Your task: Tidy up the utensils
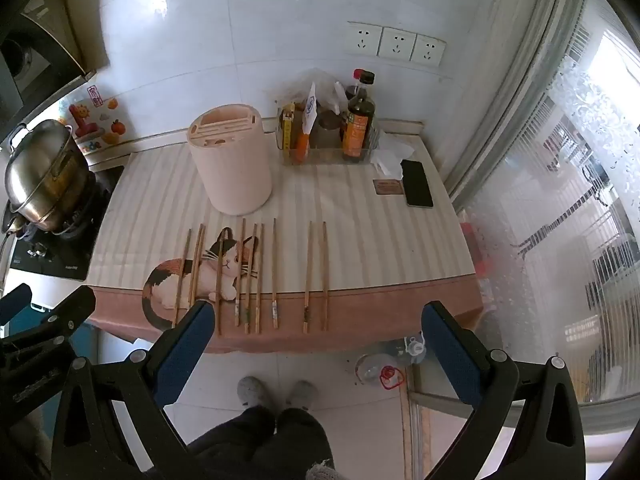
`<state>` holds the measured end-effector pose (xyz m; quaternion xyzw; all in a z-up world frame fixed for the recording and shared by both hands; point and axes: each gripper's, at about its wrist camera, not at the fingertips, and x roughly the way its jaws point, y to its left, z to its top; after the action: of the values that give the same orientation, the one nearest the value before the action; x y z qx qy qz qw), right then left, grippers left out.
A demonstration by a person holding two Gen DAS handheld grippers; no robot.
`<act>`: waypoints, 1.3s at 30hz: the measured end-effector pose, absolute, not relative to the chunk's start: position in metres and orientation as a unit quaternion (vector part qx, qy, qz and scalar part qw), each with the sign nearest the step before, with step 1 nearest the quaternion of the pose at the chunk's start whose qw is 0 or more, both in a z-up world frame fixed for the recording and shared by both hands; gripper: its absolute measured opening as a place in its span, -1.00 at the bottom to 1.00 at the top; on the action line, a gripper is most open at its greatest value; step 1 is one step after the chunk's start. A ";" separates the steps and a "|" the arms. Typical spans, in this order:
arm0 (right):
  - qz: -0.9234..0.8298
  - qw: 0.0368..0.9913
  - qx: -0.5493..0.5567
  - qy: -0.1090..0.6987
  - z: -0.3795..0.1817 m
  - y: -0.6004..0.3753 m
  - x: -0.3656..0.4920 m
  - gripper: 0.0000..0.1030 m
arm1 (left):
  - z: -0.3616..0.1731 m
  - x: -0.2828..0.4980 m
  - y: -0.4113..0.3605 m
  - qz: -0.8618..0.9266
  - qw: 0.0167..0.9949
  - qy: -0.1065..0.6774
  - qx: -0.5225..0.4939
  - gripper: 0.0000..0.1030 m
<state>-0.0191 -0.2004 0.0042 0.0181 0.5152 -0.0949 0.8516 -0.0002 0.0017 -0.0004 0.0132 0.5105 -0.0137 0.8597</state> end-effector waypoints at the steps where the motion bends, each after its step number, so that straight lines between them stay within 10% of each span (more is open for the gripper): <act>1: -0.095 0.851 0.018 0.516 0.004 -0.201 -0.019 1.00 | -0.001 0.000 0.003 -0.014 0.860 0.511 0.013 1.00; 39: -0.098 0.850 0.009 0.517 -0.003 -0.191 -0.018 1.00 | 0.005 0.002 0.006 0.000 0.865 0.501 0.025 1.00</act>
<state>-0.0176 -0.1910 -0.0025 0.0093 0.5169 -0.0975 0.8504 0.0020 0.0056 0.0052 0.0254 0.5006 -0.0002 0.8653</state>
